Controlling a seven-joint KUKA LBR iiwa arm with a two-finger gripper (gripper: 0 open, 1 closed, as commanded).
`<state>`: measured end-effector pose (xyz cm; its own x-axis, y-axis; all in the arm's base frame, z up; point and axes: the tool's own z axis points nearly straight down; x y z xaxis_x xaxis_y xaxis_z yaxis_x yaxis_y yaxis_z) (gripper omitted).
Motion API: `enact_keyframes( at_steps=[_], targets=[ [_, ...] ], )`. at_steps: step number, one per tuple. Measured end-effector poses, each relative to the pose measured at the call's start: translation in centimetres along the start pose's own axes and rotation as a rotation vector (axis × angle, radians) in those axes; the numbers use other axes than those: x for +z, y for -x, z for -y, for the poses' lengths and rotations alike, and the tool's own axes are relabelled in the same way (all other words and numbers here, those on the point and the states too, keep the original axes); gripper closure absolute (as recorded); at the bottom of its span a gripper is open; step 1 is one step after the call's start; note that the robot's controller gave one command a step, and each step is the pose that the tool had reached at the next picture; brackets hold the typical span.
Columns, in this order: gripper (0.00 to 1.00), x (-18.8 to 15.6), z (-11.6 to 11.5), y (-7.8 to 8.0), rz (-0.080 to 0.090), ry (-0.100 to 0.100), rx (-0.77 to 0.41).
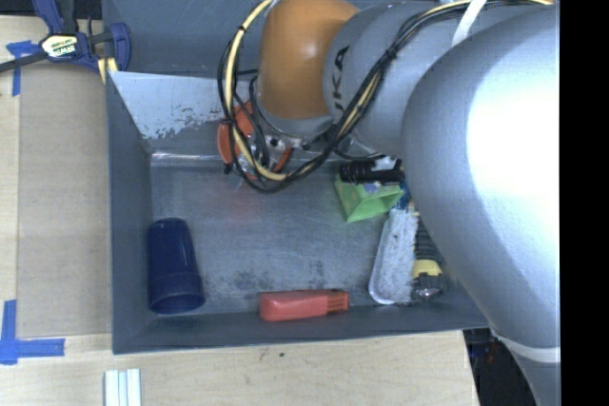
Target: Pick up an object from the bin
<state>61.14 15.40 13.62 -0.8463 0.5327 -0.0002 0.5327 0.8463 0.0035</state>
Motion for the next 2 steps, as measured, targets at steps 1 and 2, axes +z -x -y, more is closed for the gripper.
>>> enact_keyframes(
  at_steps=[1, 2],
  targets=[
    [1.0, -1.11, -0.02, 0.05, 0.002, 0.002, -0.001],
    [1.0, -1.55, -0.02, 0.05, 0.002, 0.002, -0.001]
  ],
)
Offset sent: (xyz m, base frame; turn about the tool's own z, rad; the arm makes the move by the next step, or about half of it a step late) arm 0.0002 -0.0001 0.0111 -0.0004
